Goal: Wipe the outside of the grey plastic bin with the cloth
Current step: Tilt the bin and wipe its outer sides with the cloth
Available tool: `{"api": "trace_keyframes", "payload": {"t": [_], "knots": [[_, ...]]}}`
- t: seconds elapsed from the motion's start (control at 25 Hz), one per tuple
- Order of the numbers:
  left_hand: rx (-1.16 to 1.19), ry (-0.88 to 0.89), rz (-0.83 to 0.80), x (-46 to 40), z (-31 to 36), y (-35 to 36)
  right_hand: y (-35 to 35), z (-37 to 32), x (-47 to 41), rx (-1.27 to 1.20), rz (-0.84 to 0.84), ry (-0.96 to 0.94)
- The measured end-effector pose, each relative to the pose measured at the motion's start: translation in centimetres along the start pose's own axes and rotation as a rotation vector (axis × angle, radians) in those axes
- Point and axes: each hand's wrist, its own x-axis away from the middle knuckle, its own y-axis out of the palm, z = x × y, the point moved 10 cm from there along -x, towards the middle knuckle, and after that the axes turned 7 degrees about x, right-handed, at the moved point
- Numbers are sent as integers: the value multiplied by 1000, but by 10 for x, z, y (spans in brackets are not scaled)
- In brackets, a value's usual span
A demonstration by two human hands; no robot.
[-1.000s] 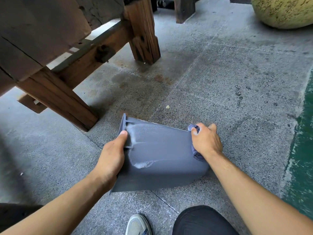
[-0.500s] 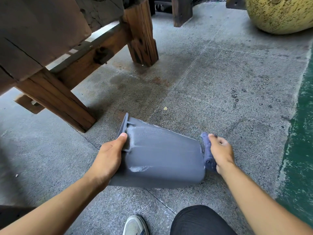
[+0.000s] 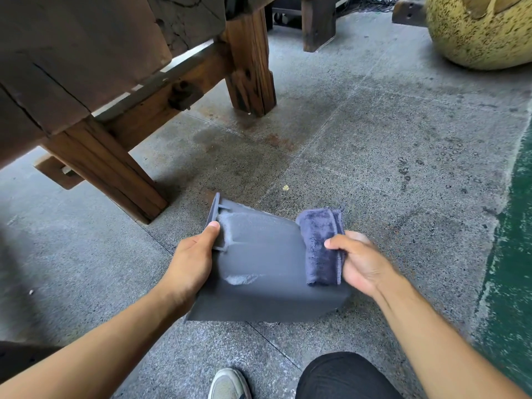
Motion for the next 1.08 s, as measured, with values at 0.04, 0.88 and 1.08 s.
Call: {"api": "trace_keyframes", "payload": {"t": [0.04,0.88,1.08], "knots": [[2,-6,-5,0,-1,0,1,0,1,-24,9,-12],[-30,-19,-5,-19,-13,-5,64,-50,8,347,-239,-316],[-61,-13,-7,-21,-14,-5,75,-63,8,692,-128,-493]]}}
